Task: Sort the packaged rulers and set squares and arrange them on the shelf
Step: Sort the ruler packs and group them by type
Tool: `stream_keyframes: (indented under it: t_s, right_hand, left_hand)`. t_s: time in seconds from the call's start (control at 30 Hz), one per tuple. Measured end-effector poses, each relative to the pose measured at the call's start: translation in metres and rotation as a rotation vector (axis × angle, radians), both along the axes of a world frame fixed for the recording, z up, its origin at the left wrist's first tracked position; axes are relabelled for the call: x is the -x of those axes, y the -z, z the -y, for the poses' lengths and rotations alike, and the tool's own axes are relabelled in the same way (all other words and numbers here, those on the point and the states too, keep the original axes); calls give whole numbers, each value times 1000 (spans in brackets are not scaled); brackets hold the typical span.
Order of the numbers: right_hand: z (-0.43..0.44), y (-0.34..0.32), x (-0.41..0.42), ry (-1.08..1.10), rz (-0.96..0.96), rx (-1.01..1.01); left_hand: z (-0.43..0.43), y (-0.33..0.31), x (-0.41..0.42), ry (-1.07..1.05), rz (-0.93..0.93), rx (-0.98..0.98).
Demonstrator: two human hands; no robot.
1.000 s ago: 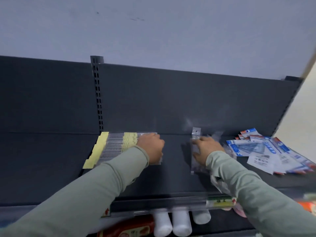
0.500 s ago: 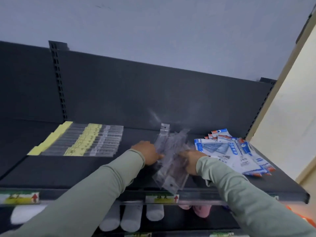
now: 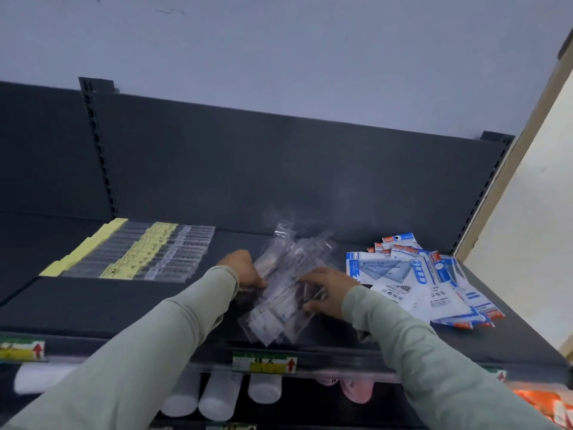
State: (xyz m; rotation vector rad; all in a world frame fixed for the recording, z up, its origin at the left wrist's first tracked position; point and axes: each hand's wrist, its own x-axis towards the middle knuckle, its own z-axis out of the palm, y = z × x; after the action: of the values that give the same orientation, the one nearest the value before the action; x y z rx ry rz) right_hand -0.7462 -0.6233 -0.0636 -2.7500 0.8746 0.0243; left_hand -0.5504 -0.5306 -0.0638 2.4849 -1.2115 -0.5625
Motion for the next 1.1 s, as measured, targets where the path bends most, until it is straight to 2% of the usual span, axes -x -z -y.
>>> stream_keyframes:
  t_s: [0.1, 0.17, 0.27, 0.33, 0.4, 0.47, 0.53, 0.57, 0.63, 0.7, 0.77, 0.87, 0.97, 1.1]
  right_hand:
    - [4, 2, -5, 0, 7, -8]
    - [6, 4, -9, 44, 40, -28]
    - [8, 2, -17, 122, 225, 36]
    - [11, -3, -25, 141, 350, 163]
    - [10, -7, -33, 154, 423, 269]
    - [11, -10, -41, 153, 490, 466]
    - [10, -14, -46, 151, 472, 595]
    - [8, -21, -47, 155, 421, 572]
    - [11, -27, -45, 238, 336, 326]
    - [22, -24, -40, 372, 460, 66]
    - [31, -19, -33, 462, 616, -148]
    - [44, -10, -25, 531, 745, -456]
    - [56, 5, -23, 534, 743, -533]
    - [56, 7, -20, 552, 751, -575]
  left_hand:
    - [7, 1, -4, -60, -48, 195]
    - [10, -1, -6, -68, -178, 357]
    - [8, -10, -10, -30, -370, 509]
    - [5, -19, -15, 40, -323, 541]
    - [2, -32, -18, 142, -179, 533]
    - [1, -44, -18, 237, -61, 489]
    - [2, -51, -15, 294, 8, 470]
    - [4, -51, -13, 287, 26, 498]
    - [9, -49, -8, 172, 110, 631]
    - [17, -40, -7, 15, 190, 690]
    - [29, -29, -2, -1, 192, 557]
    - [49, -17, 11, 182, 170, 282]
    - [65, -7, 27, 297, 175, 98]
    - [81, 0, 40, 261, 318, 0]
